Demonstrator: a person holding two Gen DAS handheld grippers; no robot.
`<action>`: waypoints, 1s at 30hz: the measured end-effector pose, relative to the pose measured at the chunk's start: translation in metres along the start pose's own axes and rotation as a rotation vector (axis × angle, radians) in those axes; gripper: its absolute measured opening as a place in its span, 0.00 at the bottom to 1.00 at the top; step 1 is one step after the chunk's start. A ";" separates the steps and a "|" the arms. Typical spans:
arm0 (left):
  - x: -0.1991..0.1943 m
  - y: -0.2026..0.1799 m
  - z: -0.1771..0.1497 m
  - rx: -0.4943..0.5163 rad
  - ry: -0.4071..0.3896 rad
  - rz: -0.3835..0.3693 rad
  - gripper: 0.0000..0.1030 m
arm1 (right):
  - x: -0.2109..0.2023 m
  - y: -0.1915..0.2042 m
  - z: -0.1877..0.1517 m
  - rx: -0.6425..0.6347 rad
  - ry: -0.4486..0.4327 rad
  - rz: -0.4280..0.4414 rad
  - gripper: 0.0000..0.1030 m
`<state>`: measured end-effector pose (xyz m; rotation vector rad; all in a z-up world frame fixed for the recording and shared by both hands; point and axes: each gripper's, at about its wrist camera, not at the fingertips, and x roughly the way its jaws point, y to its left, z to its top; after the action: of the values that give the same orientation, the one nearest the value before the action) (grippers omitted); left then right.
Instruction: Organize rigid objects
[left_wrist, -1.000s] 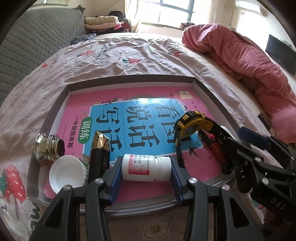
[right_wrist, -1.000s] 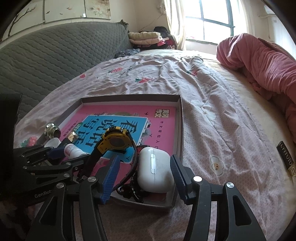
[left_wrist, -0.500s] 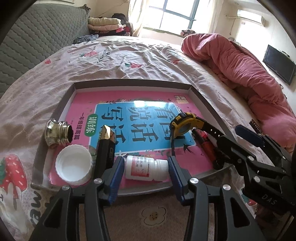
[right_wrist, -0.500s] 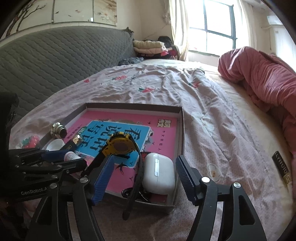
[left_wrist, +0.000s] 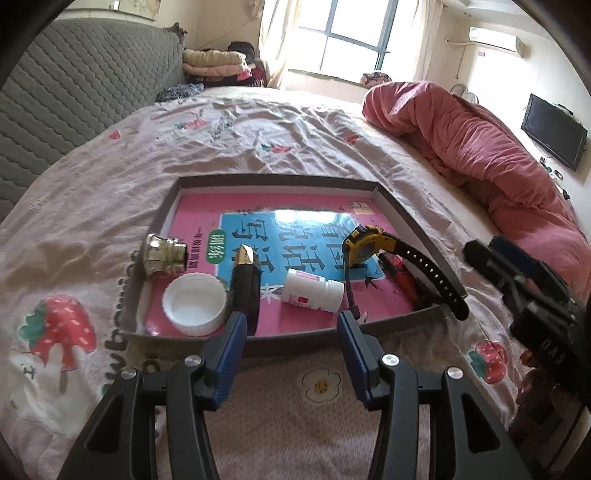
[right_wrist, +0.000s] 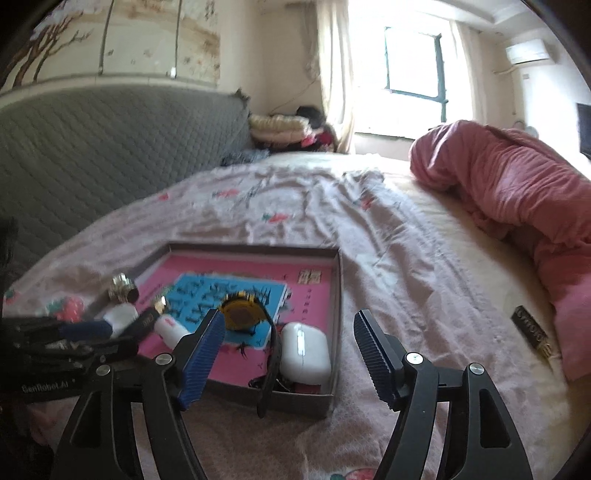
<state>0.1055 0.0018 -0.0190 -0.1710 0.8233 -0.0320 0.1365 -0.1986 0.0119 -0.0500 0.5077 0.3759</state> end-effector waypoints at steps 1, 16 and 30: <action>-0.005 0.000 -0.001 0.001 -0.009 0.005 0.49 | -0.006 -0.001 0.001 0.019 -0.014 -0.003 0.74; -0.060 0.004 -0.005 -0.012 -0.111 0.060 0.49 | -0.046 0.009 -0.014 0.083 -0.002 -0.045 0.75; -0.086 0.006 -0.029 -0.028 -0.119 0.084 0.49 | -0.065 0.054 -0.037 -0.011 0.067 -0.023 0.75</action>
<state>0.0253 0.0121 0.0232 -0.1625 0.7121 0.0685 0.0472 -0.1758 0.0135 -0.0794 0.5713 0.3557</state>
